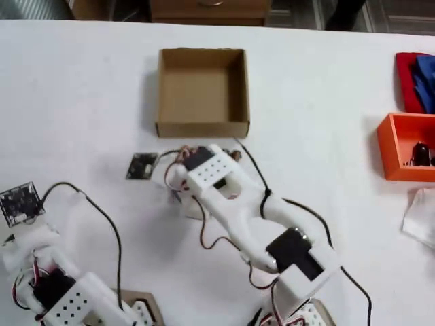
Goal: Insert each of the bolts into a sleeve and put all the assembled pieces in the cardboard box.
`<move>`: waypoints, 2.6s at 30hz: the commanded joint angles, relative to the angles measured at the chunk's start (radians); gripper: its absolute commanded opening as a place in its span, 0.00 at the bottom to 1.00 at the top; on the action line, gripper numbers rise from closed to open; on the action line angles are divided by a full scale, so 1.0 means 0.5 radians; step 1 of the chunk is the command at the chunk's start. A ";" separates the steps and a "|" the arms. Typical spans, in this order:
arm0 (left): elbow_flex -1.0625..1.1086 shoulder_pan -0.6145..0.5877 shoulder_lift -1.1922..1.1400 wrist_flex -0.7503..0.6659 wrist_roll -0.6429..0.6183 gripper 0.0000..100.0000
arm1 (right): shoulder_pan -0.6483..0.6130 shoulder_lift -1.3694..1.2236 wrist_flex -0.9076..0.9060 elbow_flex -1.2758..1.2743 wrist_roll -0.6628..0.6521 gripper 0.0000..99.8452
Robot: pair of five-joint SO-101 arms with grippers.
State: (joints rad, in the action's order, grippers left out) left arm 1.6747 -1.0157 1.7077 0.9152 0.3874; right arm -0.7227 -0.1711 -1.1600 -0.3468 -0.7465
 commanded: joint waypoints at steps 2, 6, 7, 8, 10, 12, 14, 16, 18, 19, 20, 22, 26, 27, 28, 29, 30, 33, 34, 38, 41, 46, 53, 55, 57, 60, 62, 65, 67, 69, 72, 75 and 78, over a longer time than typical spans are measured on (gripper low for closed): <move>0.048 0.018 0.015 -0.006 0.003 0.13 | 0.072 -0.069 0.008 0.080 -0.068 0.27; 0.051 0.018 0.015 -0.006 0.003 0.13 | 0.066 -0.137 0.008 0.080 -0.074 0.27; 0.051 0.018 0.015 -0.006 0.003 0.13 | 0.060 -0.149 0.008 0.080 -0.074 0.27; 0.051 0.018 0.015 -0.006 0.003 0.13 | 0.060 -0.161 0.008 0.080 -0.077 0.27; 0.051 0.018 0.015 -0.006 0.003 0.13 | 0.060 -0.183 0.008 0.080 -0.077 0.27; 0.051 0.021 0.015 -0.006 0.003 0.13 | 0.060 -0.213 -0.035 0.080 -0.080 0.27; 0.051 0.021 0.015 -0.006 0.003 0.13 | 0.057 -0.241 -0.087 0.080 -0.080 0.27; 0.051 0.021 0.015 -0.006 0.003 0.13 | 0.060 -0.259 -0.106 0.080 -0.080 0.27; 0.051 0.021 0.015 -0.006 0.003 0.13 | 0.066 -0.272 -0.103 0.080 -0.080 0.27; 0.051 0.021 0.015 -0.006 0.003 0.13 | 0.063 -0.281 -0.103 0.080 -0.080 0.27; 0.051 0.021 0.015 -0.006 0.003 0.13 | 0.060 -0.287 -0.103 0.080 -0.080 0.27; 0.051 0.021 0.015 -0.006 0.003 0.13 | 0.060 -0.305 -0.103 0.080 -0.074 0.27; 0.051 0.021 0.015 -0.006 0.003 0.13 | 0.069 -0.327 -0.103 0.080 -0.055 0.27; 0.051 0.021 0.015 -0.006 0.003 0.13 | 0.072 -0.330 -0.103 0.080 -0.021 0.27; 0.051 0.021 0.015 -0.006 0.003 0.13 | 0.072 -0.330 -0.103 0.080 0.028 0.27; 0.051 0.021 0.015 -0.006 0.003 0.13 | 0.072 -0.327 -0.103 0.080 0.071 0.27; 0.051 0.021 0.015 -0.006 0.003 0.13 | 0.069 -0.318 -0.103 0.080 0.114 0.27; 0.051 0.021 0.015 -0.006 0.003 0.13 | 0.069 -0.315 -0.094 0.092 0.218 0.27; 0.051 0.021 0.015 -0.006 0.003 0.13 | 0.069 -0.315 -0.091 0.095 0.236 0.27; 0.051 0.021 0.015 -0.006 0.003 0.13 | 0.072 -0.315 -0.103 0.160 0.279 0.27; 0.051 0.021 0.015 -0.006 0.003 0.13 | 0.072 -0.311 -0.133 0.196 0.279 0.27; 0.051 0.025 0.015 -0.006 0.003 0.13 | 0.072 -0.262 -0.336 0.276 0.282 0.27; 0.051 0.028 0.015 -0.006 0.003 0.13 | 0.072 -0.038 -0.376 0.199 0.282 0.27; 0.051 0.025 0.015 -0.006 0.003 0.13 | 0.072 -0.029 -0.373 0.166 0.282 0.28; 0.051 0.025 0.015 -0.006 0.003 0.13 | 0.075 -0.020 -0.373 0.126 0.282 0.31; 0.051 0.025 0.015 -0.006 0.003 0.13 | 0.075 -0.020 -0.373 0.074 0.282 0.32; 0.051 0.025 0.015 -0.006 0.003 0.13 | 0.075 -0.020 -0.370 0.052 0.282 0.32; 0.051 0.025 0.015 -0.006 0.003 0.13 | 0.075 -0.032 -0.318 0.021 0.282 0.32; 0.051 0.025 0.015 -0.006 0.003 0.13 | 0.075 -0.032 -0.244 -0.015 0.282 0.32; 0.051 0.025 0.015 -0.006 0.003 0.13 | 0.075 -0.035 -0.176 -0.055 0.282 0.32; 0.051 0.025 0.015 -0.006 0.003 0.13 | 0.075 -0.035 -0.112 -0.086 0.282 0.32; 0.051 0.028 0.015 -0.006 0.003 0.13 | 0.075 -0.035 -0.075 -0.077 0.368 0.32; 0.051 0.028 0.015 -0.006 0.003 0.13 | 0.075 -0.044 -0.005 -0.077 0.479 0.32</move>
State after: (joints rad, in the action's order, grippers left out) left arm 1.6747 -1.0127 1.7077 0.9152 0.3874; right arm -0.6951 -0.2401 -1.2014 -0.3897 -0.5470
